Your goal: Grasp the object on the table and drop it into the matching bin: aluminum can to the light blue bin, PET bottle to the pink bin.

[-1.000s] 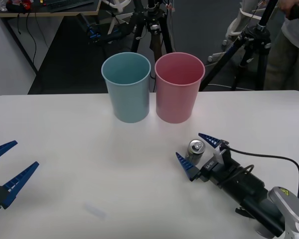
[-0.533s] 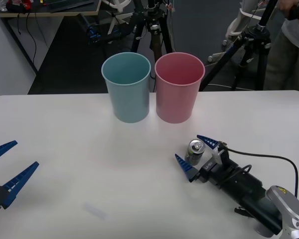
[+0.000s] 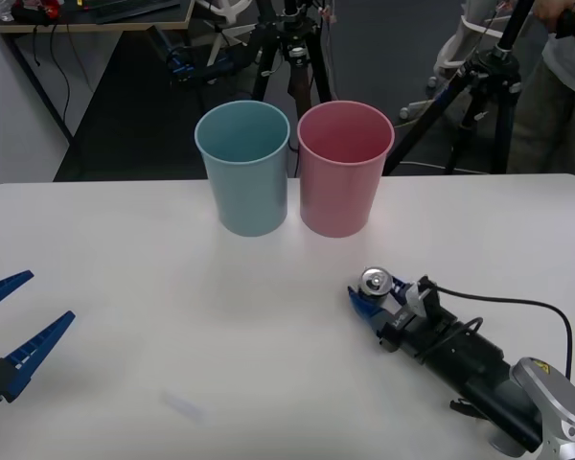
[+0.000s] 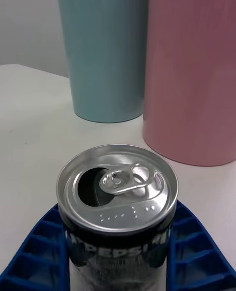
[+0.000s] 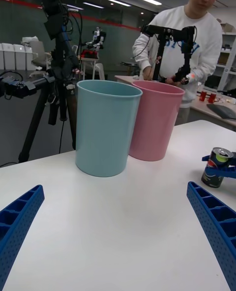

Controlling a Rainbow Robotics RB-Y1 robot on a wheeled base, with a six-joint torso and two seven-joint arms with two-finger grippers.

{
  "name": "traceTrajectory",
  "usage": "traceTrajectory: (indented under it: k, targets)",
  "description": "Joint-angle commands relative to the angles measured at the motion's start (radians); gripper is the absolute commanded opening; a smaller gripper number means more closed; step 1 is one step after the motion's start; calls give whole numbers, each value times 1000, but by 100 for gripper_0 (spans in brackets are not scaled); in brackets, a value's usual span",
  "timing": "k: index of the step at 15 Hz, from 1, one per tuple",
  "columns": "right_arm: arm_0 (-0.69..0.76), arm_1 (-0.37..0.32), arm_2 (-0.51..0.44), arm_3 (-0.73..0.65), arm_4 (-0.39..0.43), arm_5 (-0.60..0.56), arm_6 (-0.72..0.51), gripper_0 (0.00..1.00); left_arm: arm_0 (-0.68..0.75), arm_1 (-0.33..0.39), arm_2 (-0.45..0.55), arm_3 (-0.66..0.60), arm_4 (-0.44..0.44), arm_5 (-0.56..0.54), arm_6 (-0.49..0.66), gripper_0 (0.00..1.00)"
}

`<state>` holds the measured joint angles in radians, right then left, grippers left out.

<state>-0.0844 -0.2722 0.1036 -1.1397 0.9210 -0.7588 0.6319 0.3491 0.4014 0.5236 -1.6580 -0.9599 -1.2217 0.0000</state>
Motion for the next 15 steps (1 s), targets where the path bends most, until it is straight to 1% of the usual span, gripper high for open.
traceTrajectory:
  k: [1,6,7,9,13,15]
  targets:
    - [0,1,1,0,-1,-4,3,0,0,0,0,0,0,0,0,100]
    - [2,-1,-1,-5,-2,-13,2,0,0,0,0,0,0,0,0,100]
    - [9,-1,-4,-25,-2,-16,-3,0,0,0,0,0,0,0,0,100]
    - [38,-1,-10,-97,-2,-14,-11,0,0,0,0,0,0,0,0,100]
    - [120,-18,-12,-295,-2,-11,-47,0,0,0,0,0,0,0,0,100]
    - [167,-35,-7,-407,1,3,-118,0,0,0,0,0,0,0,0,100]
